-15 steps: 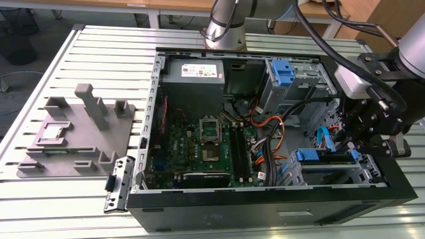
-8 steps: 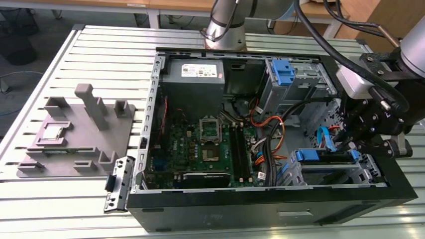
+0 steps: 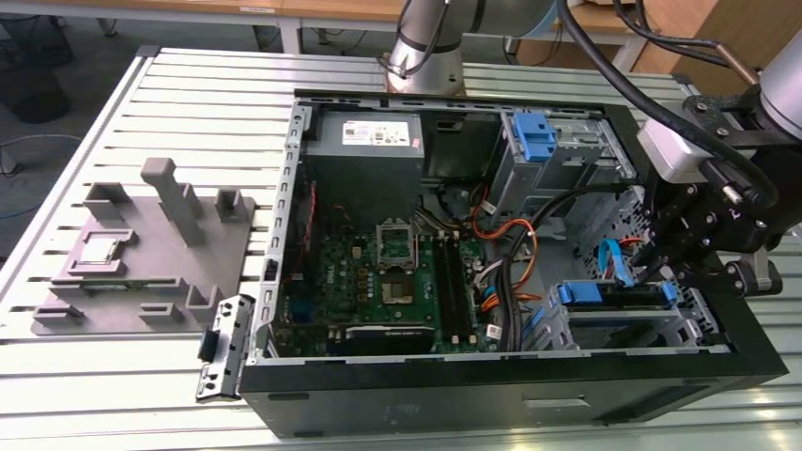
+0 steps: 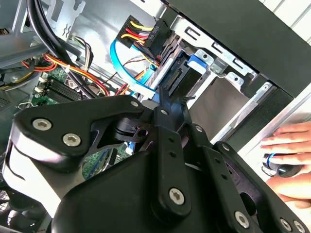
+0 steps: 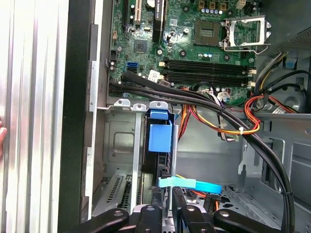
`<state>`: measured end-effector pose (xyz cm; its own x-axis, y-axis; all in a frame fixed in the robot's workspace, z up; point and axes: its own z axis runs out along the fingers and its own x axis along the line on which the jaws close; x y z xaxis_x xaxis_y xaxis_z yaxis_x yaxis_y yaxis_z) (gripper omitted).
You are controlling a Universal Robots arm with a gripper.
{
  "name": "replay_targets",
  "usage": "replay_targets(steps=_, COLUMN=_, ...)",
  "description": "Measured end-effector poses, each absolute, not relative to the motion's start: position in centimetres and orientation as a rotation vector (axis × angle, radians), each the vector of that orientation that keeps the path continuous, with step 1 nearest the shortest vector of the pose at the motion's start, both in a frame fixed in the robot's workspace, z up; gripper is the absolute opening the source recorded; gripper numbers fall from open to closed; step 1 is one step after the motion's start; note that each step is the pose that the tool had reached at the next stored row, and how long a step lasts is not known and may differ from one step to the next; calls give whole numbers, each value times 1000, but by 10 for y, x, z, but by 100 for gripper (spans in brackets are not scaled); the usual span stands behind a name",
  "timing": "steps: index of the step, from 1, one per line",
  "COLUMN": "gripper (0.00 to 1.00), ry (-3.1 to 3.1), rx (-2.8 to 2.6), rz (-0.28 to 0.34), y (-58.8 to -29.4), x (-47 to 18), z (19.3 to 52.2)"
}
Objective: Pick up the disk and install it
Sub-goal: 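Insert the second disk wire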
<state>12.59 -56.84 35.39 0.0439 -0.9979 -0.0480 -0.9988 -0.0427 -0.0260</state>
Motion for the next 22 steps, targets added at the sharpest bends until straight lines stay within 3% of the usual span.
replay_targets(steps=22, gripper=23, ry=2136, rx=-2230, rz=28, y=-568, x=126, z=363)
